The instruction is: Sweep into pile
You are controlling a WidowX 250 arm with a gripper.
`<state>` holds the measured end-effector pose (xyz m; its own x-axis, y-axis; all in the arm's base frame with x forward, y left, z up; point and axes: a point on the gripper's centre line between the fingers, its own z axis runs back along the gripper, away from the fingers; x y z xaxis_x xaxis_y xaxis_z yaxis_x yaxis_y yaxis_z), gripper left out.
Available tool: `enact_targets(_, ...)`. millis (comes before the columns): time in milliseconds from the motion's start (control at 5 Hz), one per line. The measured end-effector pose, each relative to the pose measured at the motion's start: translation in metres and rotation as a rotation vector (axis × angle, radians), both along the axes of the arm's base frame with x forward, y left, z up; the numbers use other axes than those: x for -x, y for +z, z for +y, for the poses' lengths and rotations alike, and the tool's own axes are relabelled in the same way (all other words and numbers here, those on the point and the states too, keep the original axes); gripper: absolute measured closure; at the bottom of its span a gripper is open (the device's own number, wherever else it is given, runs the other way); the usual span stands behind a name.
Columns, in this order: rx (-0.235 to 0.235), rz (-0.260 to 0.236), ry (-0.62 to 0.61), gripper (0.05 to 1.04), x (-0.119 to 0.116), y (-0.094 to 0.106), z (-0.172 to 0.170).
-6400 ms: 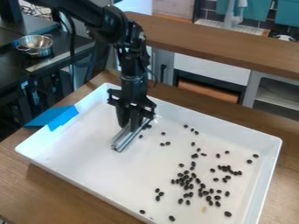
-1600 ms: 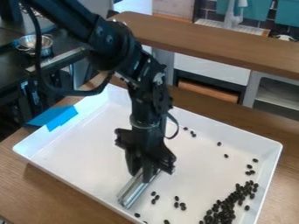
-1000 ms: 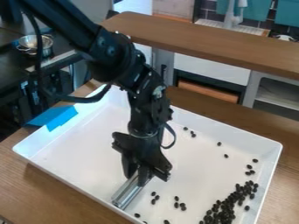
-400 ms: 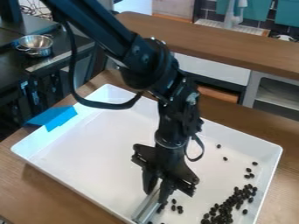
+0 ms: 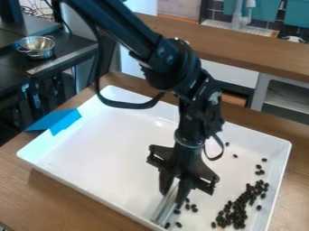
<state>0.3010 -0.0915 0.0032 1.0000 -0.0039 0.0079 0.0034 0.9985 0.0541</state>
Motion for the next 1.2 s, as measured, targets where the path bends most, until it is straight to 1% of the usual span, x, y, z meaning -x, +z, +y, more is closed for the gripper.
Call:
enact_targets(200,0.004,0.021,0.033,0.768,-0.004,0.000,-0.006)
enact_targets(400,0.036,0.063,0.041,0.771,-0.002,0.002,-0.029)
enact_targets(600,0.069,0.088,0.028,0.771,0.001,0.007,-0.052)
enact_targets(800,0.082,0.090,0.024,0.771,-0.002,0.013,-0.057)
enact_targets(1000,0.079,0.095,0.026,0.771,-0.004,0.009,-0.041)
enact_targets(1200,0.073,0.078,0.044,0.771,-0.009,0.009,-0.005)
